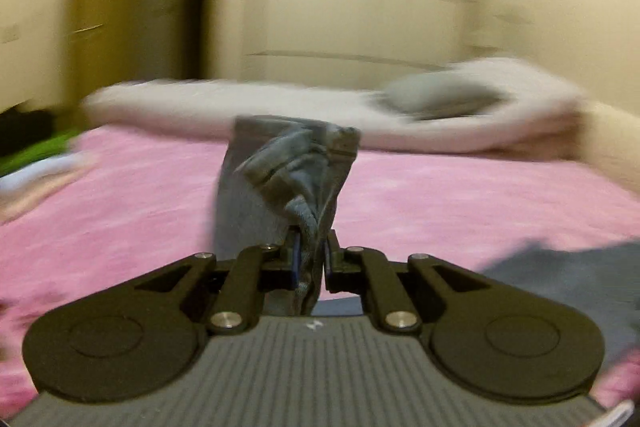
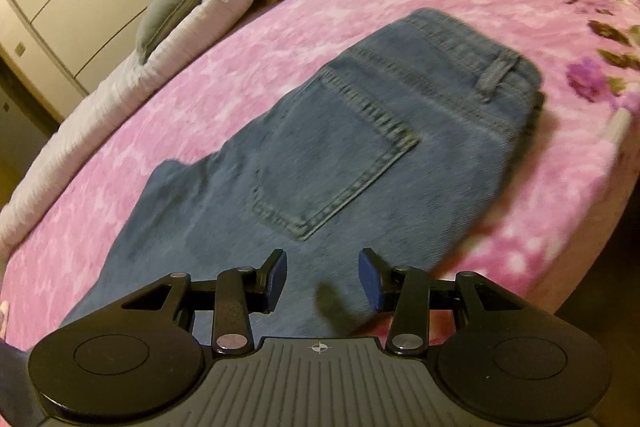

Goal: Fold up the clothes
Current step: 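Fold the hems toward the waistband with the left gripper while the right gripper grasps the waistband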

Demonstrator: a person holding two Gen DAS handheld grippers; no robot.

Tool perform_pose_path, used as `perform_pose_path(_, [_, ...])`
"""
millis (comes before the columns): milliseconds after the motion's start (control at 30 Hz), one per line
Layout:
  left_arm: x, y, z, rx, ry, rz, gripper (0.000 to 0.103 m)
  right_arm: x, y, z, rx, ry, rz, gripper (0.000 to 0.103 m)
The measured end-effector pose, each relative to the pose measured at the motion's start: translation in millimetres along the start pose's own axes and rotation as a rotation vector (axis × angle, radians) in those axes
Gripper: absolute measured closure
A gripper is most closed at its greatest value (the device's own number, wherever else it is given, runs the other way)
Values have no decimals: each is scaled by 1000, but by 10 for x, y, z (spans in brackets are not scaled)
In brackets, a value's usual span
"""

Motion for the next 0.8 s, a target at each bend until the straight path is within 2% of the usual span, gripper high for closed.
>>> perform_pose_path(100, [215,157,-759,92,195,52,93,-94,-19,-107,29,-11,-23,59])
perform_pose_path(167, [475,390,-1069,130,271,172,90,-149,-32,-163,48,-30,-29,59])
perform_pose_path(200, [622,525,-1203,144,304,259,90,-169,-31,-180,58,-41,-29,59])
perform_pose_path(233, [698,610,-1278,149,319,323,90,-189,-30,-198,68,-53,-30,59])
perform_pose_path(267, [734,680,-1329,148,328,375,90,-211,-17,-206,73,-68,-27,59])
perform_pose_path(300, [712,711,-1334,145,327,386,89,-234,-4,-214,78,-84,-24,59])
perform_pose_path(367, [590,659,-1228,132,360,360,87,-263,46,-178,83,-127,-25,59])
perform_pose_path(467, [324,505,-903,39,423,359,85,-224,138,-61,92,-211,9,59])
perform_pose_path(500, [232,455,-778,14,426,348,85,-185,175,6,98,-242,31,59])
perform_pose_path(600, [52,333,-494,-6,316,323,85,-41,310,246,111,-365,119,59])
perform_pose_path(733, [41,379,-36,-80,179,340,85,188,535,540,149,-504,269,59])
perform_pose_path(800, [54,413,148,-136,152,349,85,291,631,622,197,-555,323,59])
Point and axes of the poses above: each gripper's, at about its wrist camera, not at the fingertips, and x roughly the way its jaws point, z to its left, y to its underside, the point moved 3 cm from there along x, roughly the way its jaws point, and after that the axes turned 12 degrees about z, right-handed, at the moved point
